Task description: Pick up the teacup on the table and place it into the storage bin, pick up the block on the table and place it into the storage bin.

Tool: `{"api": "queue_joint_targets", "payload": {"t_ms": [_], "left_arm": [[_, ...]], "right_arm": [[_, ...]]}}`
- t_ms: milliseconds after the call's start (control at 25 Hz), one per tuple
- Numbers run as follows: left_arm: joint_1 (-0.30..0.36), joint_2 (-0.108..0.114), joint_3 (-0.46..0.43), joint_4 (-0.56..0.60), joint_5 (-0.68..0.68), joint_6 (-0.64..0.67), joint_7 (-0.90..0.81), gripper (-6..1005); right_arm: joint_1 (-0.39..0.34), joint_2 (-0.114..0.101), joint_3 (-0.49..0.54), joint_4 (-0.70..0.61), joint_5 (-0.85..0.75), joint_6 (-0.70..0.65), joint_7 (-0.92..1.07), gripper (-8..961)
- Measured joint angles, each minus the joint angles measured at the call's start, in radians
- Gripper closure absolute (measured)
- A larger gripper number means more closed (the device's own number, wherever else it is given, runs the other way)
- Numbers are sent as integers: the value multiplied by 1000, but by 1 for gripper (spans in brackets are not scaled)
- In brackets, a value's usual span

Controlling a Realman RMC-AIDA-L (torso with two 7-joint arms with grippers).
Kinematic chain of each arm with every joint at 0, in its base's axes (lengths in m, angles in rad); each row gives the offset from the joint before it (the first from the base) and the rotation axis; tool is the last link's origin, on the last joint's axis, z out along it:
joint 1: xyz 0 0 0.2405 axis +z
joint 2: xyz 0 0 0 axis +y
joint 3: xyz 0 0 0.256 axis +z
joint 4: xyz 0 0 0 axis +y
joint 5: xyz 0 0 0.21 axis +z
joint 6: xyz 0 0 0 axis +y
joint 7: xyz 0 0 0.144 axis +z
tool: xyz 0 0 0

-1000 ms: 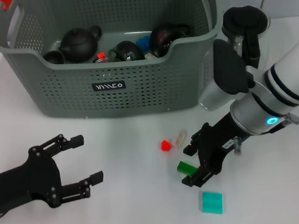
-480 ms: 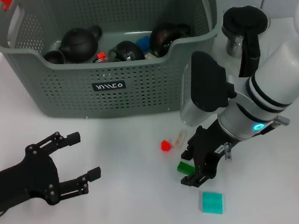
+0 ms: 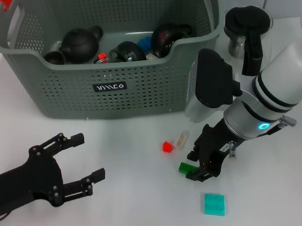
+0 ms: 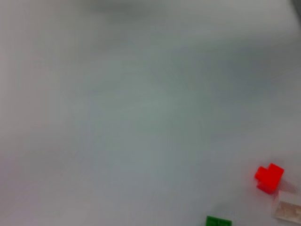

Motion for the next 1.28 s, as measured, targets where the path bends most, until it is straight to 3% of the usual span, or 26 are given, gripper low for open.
{"api": "queue_joint_targets", "payload": {"t_ms": [960, 1160, 1280], "left_arm": [[-1, -4, 0, 10, 0, -12, -2, 114], [-1, -4, 0, 11, -2, -14, -2, 114], [1, -4, -19, 12, -4, -14, -2, 114]], "right_arm": [[-12, 1, 9, -19, 8, -26, 0, 656], [-74, -1, 32, -158, 12, -107, -3, 749], [-130, -2, 140, -312, 49, -261, -32, 748]]}}
